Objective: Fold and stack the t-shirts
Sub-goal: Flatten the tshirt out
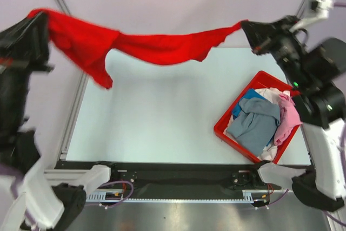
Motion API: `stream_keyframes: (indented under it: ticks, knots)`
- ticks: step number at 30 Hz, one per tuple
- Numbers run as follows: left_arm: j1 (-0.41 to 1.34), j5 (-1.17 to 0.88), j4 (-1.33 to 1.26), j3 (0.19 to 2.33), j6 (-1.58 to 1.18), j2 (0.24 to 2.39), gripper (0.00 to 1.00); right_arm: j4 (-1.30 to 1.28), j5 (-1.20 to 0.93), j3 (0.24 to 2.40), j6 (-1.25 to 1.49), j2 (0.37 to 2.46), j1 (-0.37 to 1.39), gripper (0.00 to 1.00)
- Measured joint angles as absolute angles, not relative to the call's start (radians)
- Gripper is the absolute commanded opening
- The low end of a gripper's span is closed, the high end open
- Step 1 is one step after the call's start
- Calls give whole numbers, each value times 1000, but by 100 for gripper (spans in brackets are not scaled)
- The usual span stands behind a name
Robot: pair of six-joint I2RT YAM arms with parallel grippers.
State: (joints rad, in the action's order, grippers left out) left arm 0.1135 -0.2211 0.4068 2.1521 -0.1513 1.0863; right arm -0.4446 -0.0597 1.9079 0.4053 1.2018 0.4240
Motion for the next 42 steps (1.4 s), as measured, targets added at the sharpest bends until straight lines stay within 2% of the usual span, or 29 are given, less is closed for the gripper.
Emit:
stream_keyframes:
  ticks: [8,12,17,23,28,33,36,39,42]
  knots:
    - [113,-236,380,2256,-162,867,0,-442,-80,1922,441,1008,438,0]
    - [113,-251,310,2201,-176,861,0,-395,-88,1915,456,1059,440,0]
    - [113,-275,207,1958,-182,970,0,-258,-93,1778,463,1255,421,0]
    - [90,-274,59,1559,-184,1315,0,-64,-115,1560,479,1620,352,0]
    - [39,-303,-22,1475,-233,1764,0,53,-141,1559,508,1939,300,0]
    - [-29,-353,-79,1604,-332,2146,1,65,-149,1847,533,2285,250,0]
    - [-60,-374,-97,1717,-388,2288,0,50,-151,2086,542,2462,223,0]
    - [-80,-406,-126,1841,-440,2378,0,43,-138,2238,545,2565,199,0]
    - [-81,-453,-159,2000,-502,2465,0,59,-92,2286,547,2596,173,0]
